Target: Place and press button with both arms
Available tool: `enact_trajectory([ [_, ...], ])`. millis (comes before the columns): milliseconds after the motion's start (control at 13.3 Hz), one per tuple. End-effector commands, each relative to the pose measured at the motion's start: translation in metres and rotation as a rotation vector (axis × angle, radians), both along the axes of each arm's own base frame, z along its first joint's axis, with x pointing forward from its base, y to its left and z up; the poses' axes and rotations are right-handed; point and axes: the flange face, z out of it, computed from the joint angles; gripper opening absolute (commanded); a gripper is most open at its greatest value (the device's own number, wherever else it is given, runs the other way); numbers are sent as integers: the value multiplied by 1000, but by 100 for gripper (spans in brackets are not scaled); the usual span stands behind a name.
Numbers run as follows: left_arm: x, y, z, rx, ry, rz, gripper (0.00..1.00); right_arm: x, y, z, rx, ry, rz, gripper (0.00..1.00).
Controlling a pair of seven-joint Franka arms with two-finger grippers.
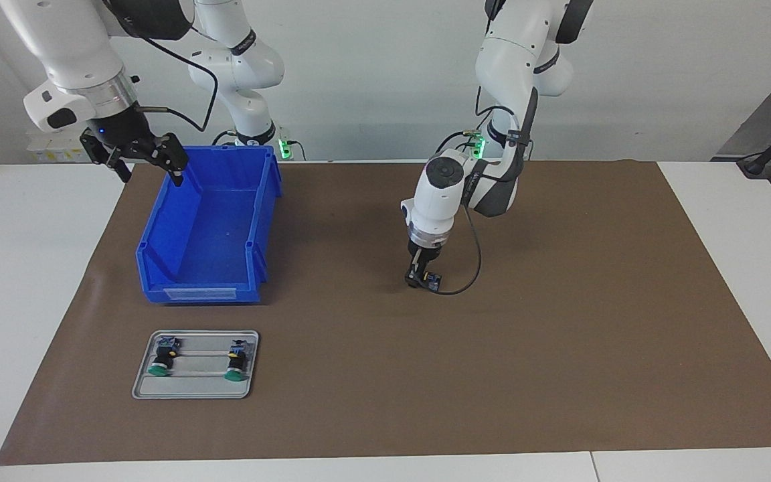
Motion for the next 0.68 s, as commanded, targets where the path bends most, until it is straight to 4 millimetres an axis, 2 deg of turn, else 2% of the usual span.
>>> enact_trajectory([
  [0, -5, 8, 5, -9, -16, -5, 28, -6, -1, 2, 0, 5, 19, 100],
  [600, -2, 7, 10, -16, -11, 60, 21, -6, -1, 2, 0, 5, 19, 100],
])
